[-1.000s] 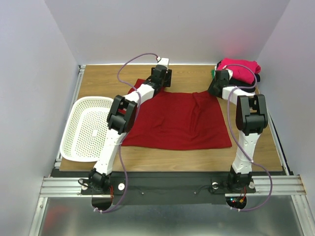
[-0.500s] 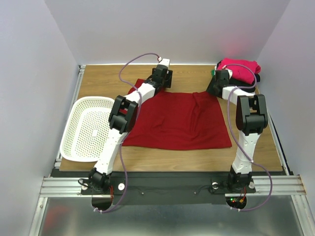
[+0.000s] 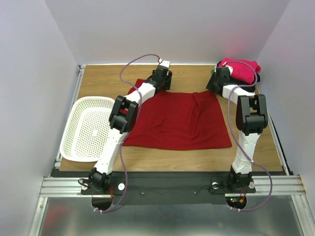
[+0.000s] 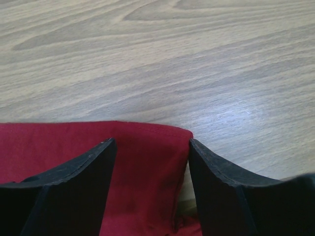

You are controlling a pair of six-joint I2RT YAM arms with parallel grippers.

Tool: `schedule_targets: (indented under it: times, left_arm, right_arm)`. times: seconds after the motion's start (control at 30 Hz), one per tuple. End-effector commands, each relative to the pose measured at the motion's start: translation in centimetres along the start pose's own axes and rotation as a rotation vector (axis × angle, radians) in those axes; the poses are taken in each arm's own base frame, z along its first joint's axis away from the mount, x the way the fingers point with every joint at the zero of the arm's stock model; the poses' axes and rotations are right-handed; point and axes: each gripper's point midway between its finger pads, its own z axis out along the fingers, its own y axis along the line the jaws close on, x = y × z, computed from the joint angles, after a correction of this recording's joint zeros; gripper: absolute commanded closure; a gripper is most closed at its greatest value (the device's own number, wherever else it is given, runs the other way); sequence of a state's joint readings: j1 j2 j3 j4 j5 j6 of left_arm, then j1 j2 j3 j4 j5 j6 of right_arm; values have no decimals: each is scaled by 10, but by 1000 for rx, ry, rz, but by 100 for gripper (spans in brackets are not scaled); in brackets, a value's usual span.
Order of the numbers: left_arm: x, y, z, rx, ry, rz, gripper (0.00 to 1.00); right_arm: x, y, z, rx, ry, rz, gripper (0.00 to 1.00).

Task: Fold and stack the t-shirts
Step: Fold the tshirt

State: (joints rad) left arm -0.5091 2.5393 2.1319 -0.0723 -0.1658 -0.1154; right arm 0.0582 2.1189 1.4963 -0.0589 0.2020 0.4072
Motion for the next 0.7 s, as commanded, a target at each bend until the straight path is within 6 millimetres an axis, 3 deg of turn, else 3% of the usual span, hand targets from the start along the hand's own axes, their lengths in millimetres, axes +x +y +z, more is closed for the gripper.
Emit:
schedule_targets:
  times: [0.0, 0.1, 0.23, 0.33, 0.53, 0.63, 0.67]
  left_arm:
    - [-29, -3, -7, 0, -53, 3, 31]
    - [-29, -3, -7, -2, -52, 3, 44]
    - [-31, -3, -7, -1, -61, 1, 52]
    - [-37, -4, -10, 1, -79, -4, 67]
    - [-49, 2, -20, -25, -115, -27, 85]
    - [-47, 6, -25, -41, -118, -38, 88]
    - [-60, 6, -31, -42, -151, -55, 89]
  right_arm:
    - [-48, 15, -12, -52, -112, 10, 45]
    - [-41, 15, -7, -54, -95, 7, 45]
    - [-37, 15, 0, -51, -85, 2, 45]
    - [-36, 16, 5, -54, -83, -2, 45]
    - [-24, 14, 14, -53, -57, -10, 46]
    - [-18, 15, 15, -57, -44, -13, 46]
    - [-16, 14, 15, -53, -39, -13, 46]
